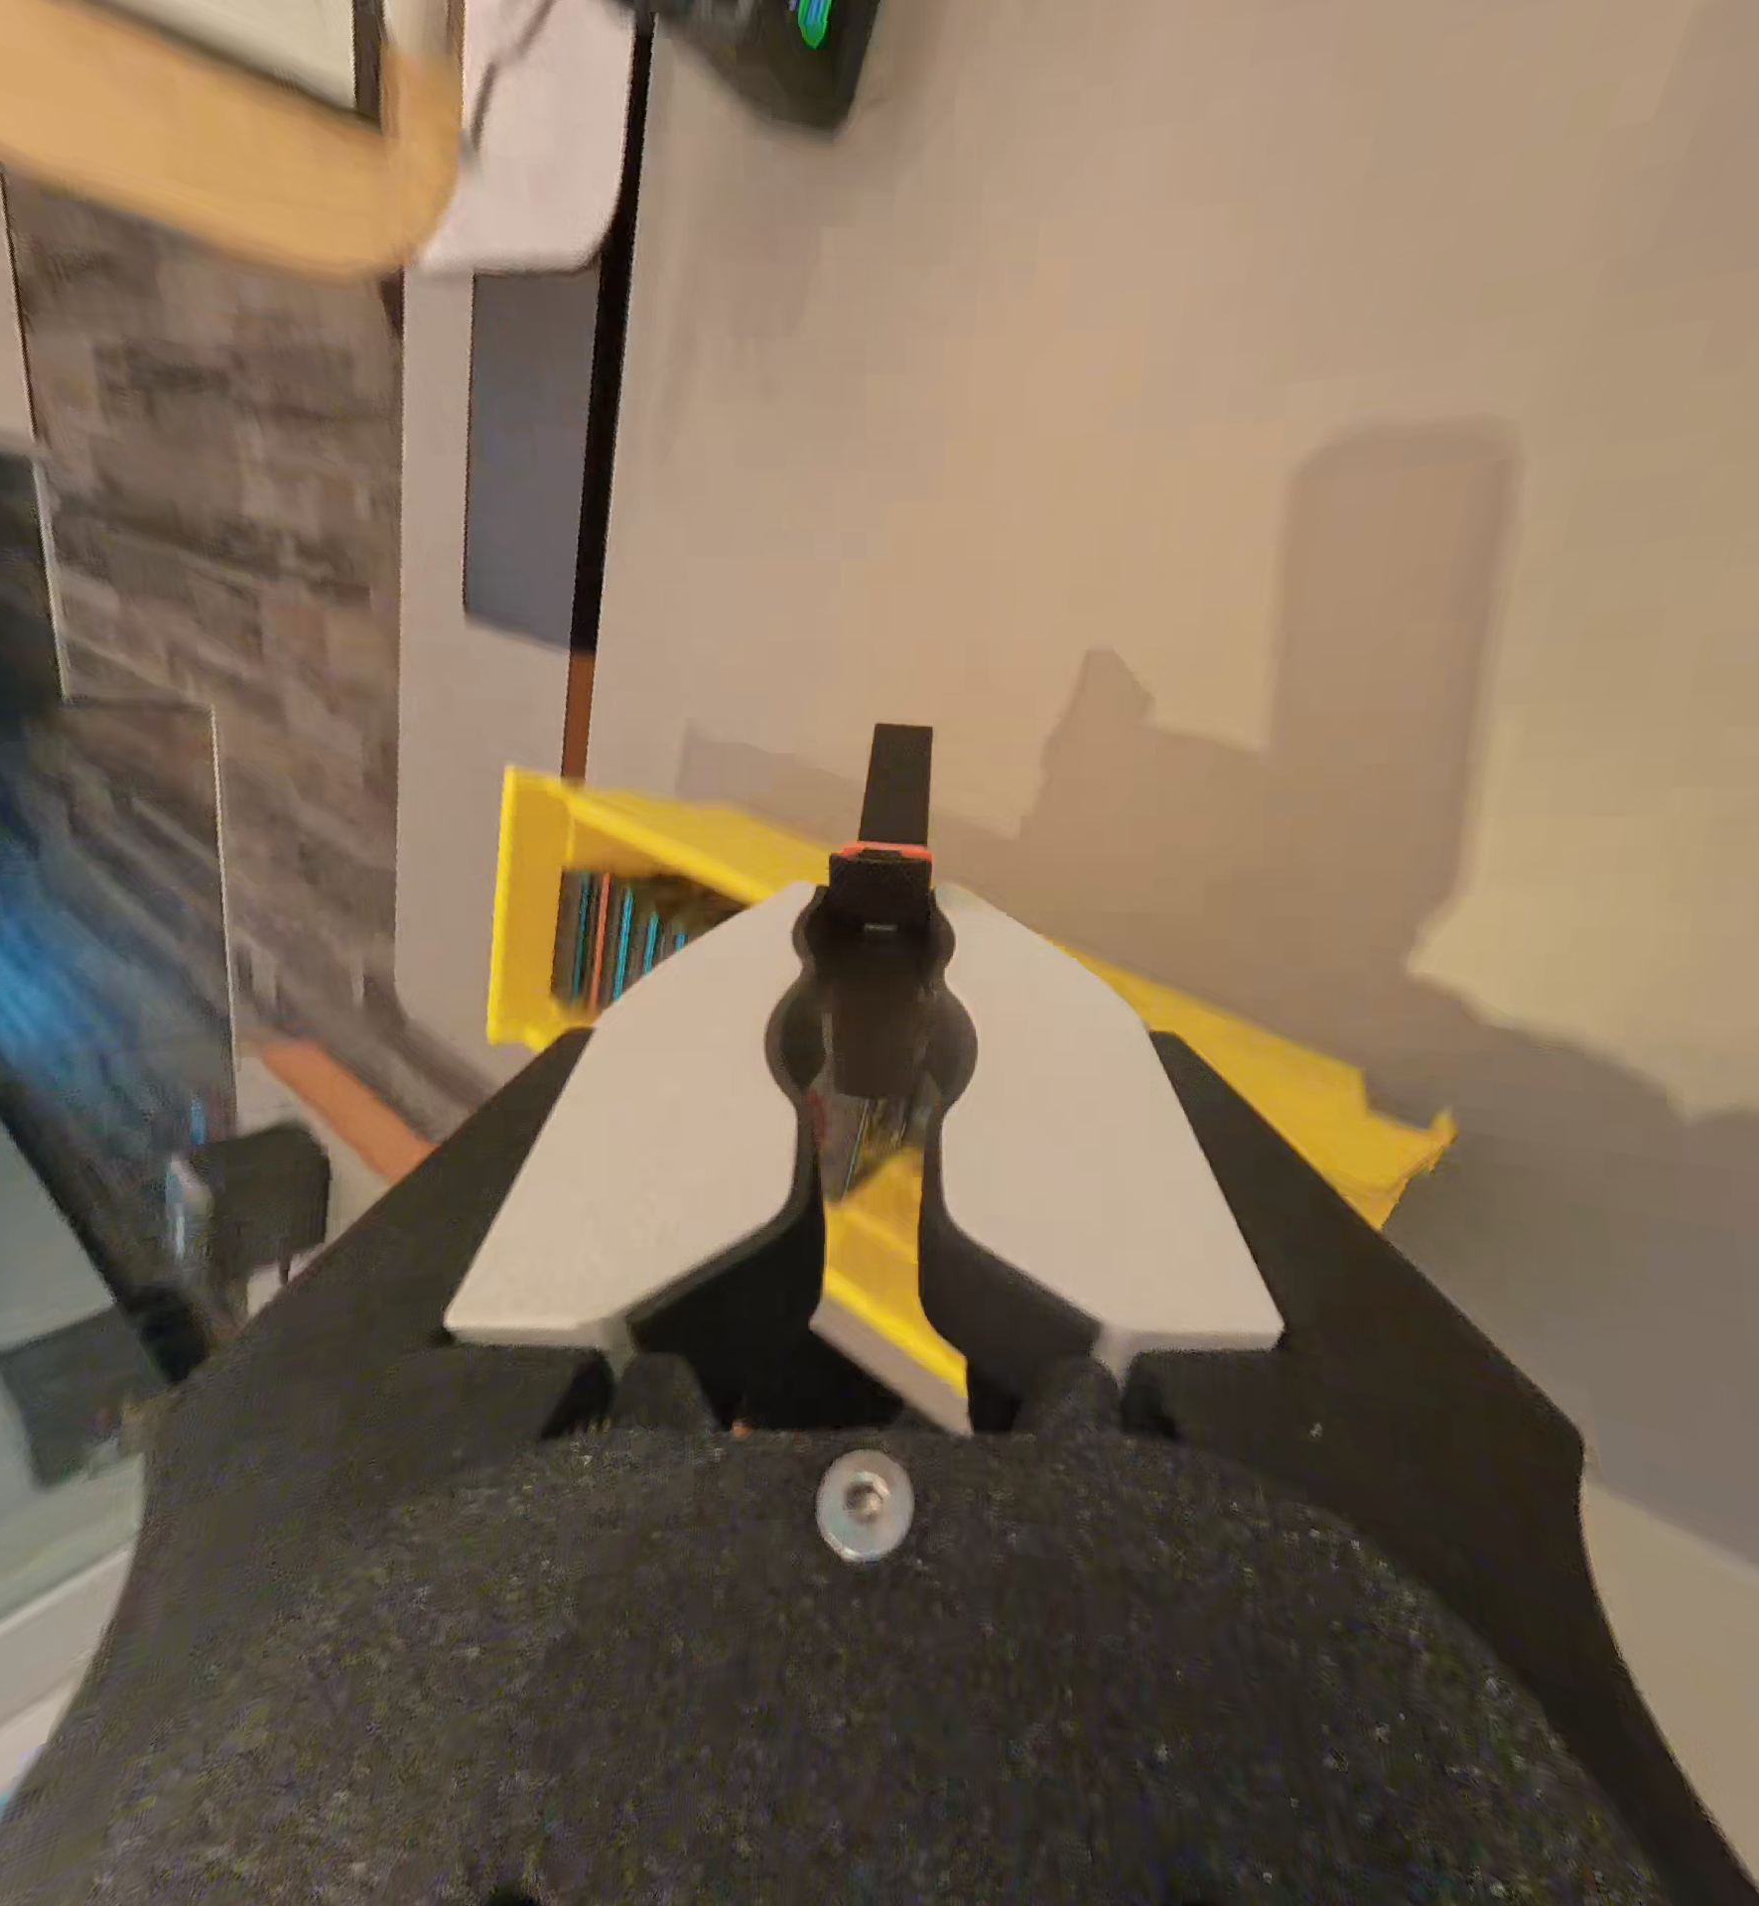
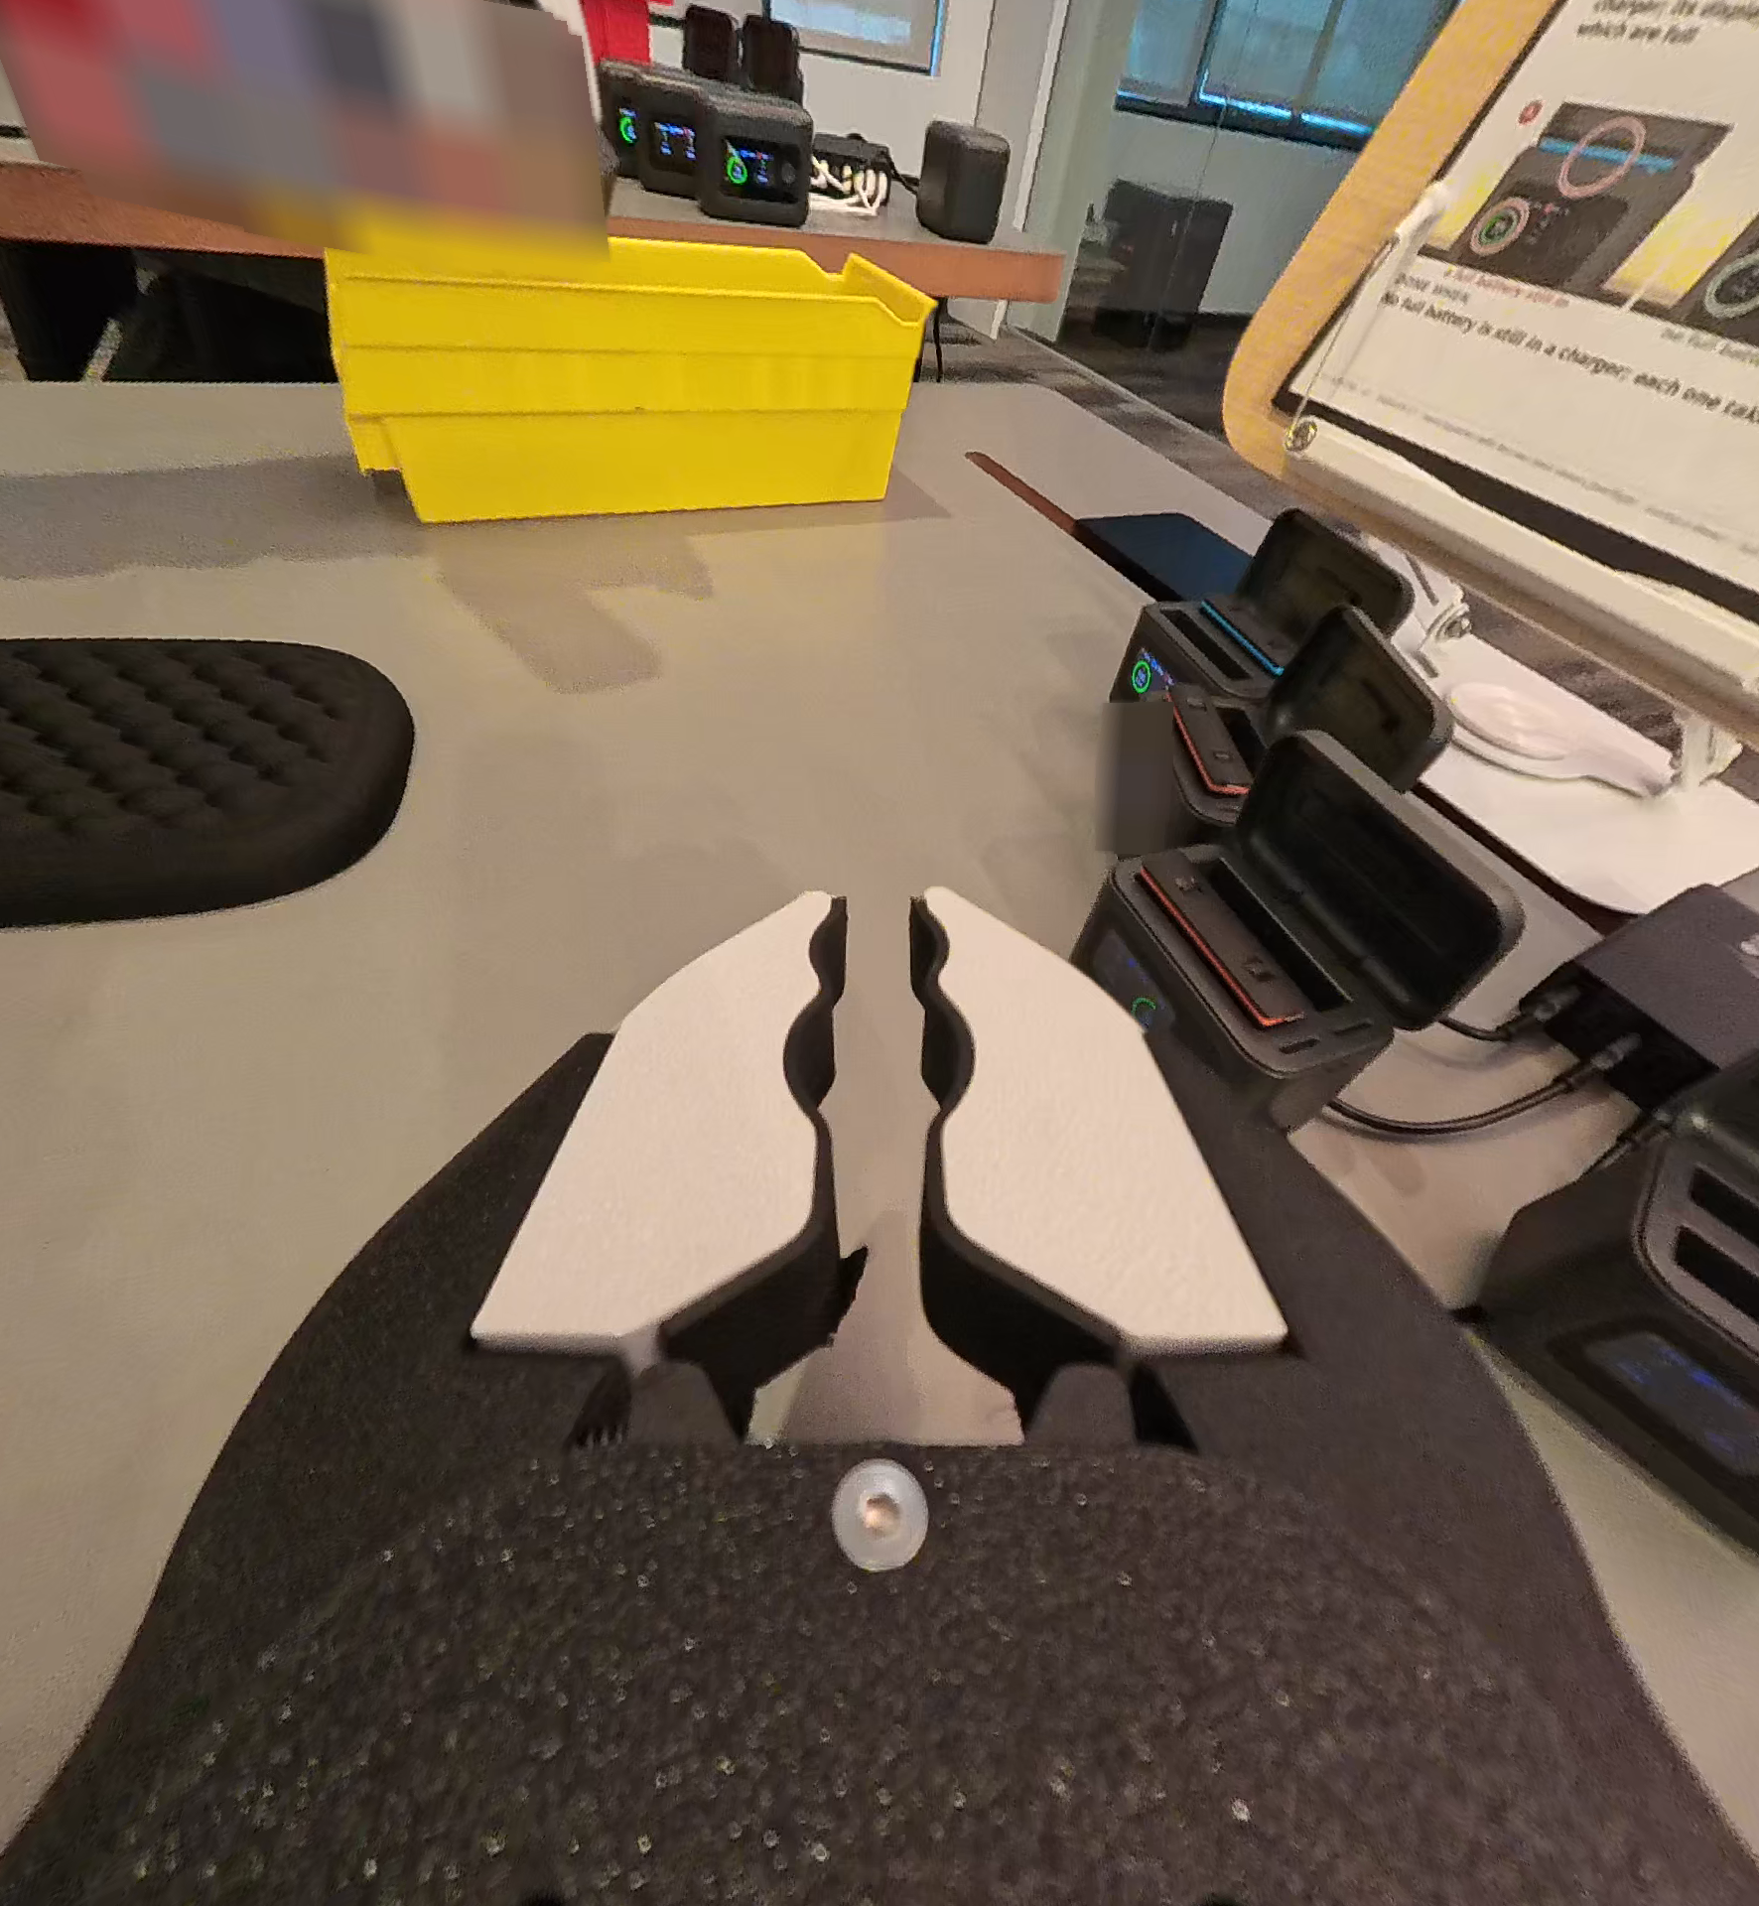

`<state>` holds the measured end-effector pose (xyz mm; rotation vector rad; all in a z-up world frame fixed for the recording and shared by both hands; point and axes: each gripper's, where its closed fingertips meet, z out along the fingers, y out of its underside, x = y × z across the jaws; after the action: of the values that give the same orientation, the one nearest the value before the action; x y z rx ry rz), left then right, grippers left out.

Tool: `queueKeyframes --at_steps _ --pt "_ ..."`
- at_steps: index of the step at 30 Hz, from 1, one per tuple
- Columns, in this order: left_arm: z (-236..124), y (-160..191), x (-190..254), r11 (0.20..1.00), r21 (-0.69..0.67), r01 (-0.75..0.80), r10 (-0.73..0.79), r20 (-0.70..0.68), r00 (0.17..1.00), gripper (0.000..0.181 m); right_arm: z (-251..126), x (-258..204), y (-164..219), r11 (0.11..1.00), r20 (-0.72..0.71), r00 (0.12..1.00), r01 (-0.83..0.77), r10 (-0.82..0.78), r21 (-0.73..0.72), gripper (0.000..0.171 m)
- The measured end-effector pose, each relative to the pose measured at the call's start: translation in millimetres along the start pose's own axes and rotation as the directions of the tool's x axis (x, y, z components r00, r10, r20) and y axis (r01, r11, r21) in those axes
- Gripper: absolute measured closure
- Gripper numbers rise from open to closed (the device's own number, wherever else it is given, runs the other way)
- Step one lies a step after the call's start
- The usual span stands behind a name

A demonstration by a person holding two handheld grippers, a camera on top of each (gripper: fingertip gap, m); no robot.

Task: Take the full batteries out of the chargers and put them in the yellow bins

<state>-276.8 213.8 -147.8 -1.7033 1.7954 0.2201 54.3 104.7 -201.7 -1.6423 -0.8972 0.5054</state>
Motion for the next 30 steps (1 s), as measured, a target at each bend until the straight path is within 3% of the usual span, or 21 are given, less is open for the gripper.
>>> queueKeyframes --at_steps 10,16,26,27,29,30 --pt "47.6 -144.1 90.8 0.964 0.222 -0.145 0.172 -0.108 0.979 0.166 -6.8 -22.2 -16.3 0.985 0.043 0.985 0.165 -0.167 0.041 0.158" --pt "80.4 -214.5 136.1 0.934 0.327 -0.144 0.208 -0.169 0.964 0.166 -6.2 -34.2 -7.5 0.971 0.105 0.965 0.241 -0.239 -0.005 0.151" --pt "103.3 -289.3 180.8 0.888 0.450 -0.098 0.215 -0.217 0.952 0.165 -8.5 -38.1 26.5 0.935 0.176 0.938 0.323 -0.297 -0.144 0.139" --pt "103.6 -292.8 182.4 0.884 0.457 -0.098 0.217 -0.216 0.952 0.165 -7.0 -38.6 29.3 0.932 0.175 0.937 0.330 -0.303 -0.152 0.140" --pt "103.3 -296.0 184.7 0.877 0.470 -0.098 0.223 -0.218 0.950 0.165 -5.6 -37.5 33.6 0.922 0.168 0.930 0.352 -0.326 -0.164 0.160" --pt "102.9 -296.2 184.1 0.875 0.476 -0.091 0.219 -0.221 0.951 0.165 -5.6 -37.3 33.2 0.922 0.164 0.930 0.355 -0.330 -0.156 0.160"
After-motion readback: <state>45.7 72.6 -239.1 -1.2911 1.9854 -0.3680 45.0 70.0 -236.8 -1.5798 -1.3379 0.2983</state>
